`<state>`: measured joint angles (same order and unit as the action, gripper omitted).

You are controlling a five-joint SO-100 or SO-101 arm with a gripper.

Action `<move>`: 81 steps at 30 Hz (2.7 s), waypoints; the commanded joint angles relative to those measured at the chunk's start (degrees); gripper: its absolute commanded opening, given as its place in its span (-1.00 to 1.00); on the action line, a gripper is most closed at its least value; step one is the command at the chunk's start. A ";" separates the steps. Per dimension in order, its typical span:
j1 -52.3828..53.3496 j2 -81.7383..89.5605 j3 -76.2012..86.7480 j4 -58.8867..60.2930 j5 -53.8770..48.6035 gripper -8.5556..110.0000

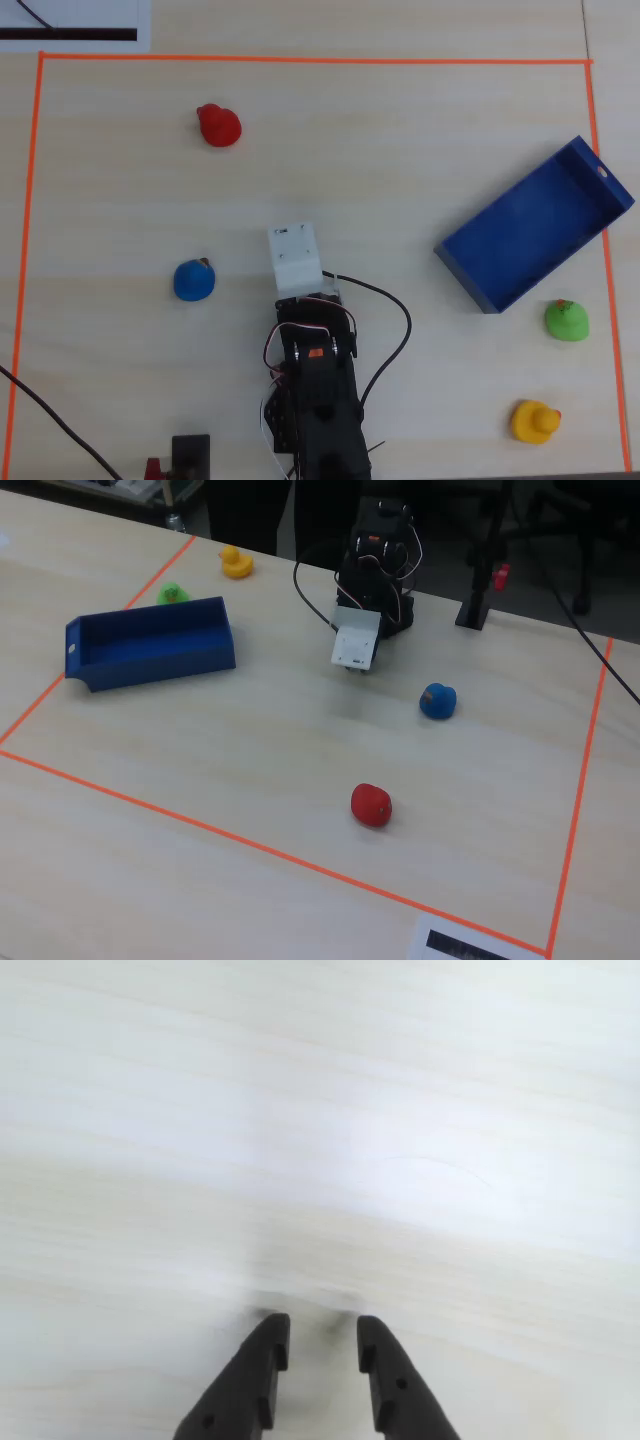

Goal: Grasp red duck and put it into box.

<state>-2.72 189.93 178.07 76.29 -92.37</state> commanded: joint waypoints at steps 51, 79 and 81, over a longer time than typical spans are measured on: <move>1.67 -0.18 0.18 0.88 0.62 -0.74; -4.13 -17.05 -1.14 -47.29 0.88 -0.83; -6.06 -23.91 -4.04 -56.87 4.83 -0.81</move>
<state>-6.24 175.87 178.68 29.97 -91.14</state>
